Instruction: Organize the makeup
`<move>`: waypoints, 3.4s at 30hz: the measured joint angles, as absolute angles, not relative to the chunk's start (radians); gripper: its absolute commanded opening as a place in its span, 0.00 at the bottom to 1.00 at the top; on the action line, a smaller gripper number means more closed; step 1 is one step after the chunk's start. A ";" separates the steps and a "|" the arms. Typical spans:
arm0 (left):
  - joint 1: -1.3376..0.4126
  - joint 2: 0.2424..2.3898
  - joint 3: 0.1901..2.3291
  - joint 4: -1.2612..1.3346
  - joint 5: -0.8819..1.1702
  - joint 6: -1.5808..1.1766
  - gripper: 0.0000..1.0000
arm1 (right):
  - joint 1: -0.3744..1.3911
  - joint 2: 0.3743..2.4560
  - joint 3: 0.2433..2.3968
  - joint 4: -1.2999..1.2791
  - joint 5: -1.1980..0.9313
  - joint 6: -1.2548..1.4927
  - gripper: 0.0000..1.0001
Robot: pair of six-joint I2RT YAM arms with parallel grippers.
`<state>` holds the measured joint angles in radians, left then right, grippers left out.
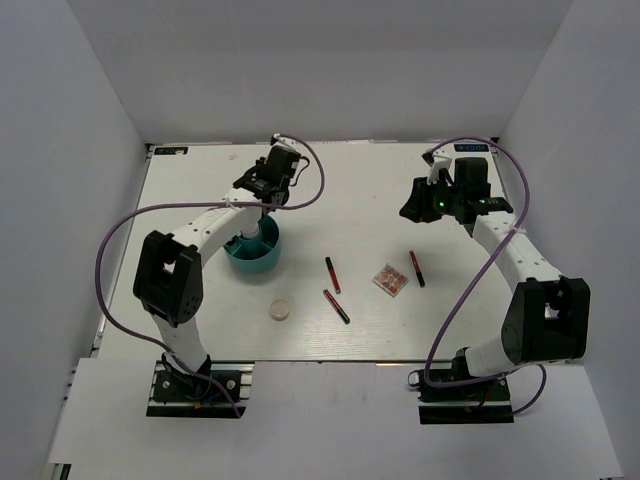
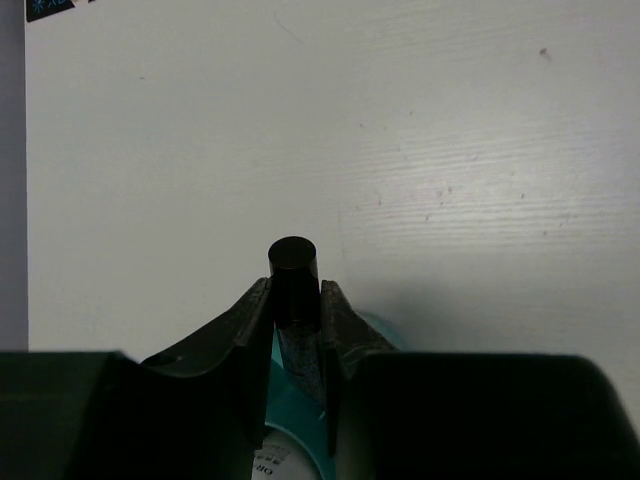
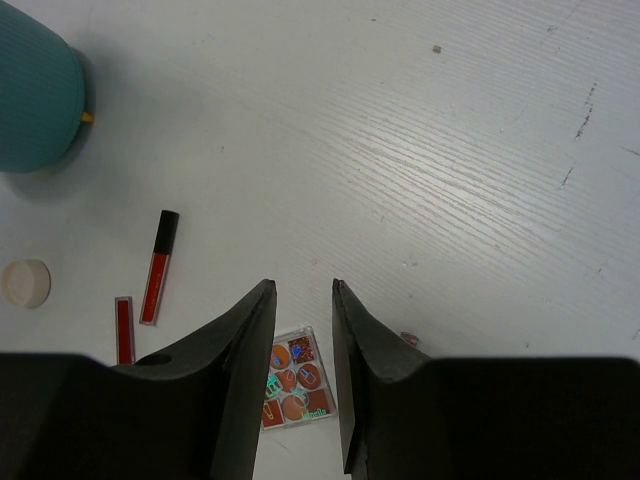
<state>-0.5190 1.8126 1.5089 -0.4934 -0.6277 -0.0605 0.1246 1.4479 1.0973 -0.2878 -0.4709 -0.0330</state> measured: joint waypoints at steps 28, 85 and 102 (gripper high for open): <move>-0.490 1.752 1.303 -0.358 -0.618 0.072 0.37 | 0.125 1.448 1.097 -0.288 -0.471 -0.033 0.35; -0.634 1.426 1.329 -0.631 0.117 -0.516 0.64 | 0.613 1.774 1.286 -0.462 -0.355 -0.132 0.48; -0.637 0.963 1.092 -0.751 -0.192 -0.726 0.64 | 0.750 1.948 1.379 -0.470 -0.111 0.068 0.48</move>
<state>-0.6373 0.9627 1.0920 -0.7509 -0.1925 -0.7261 0.7502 1.9476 1.3792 -0.4698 -0.1112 0.0681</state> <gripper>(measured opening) 0.641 0.488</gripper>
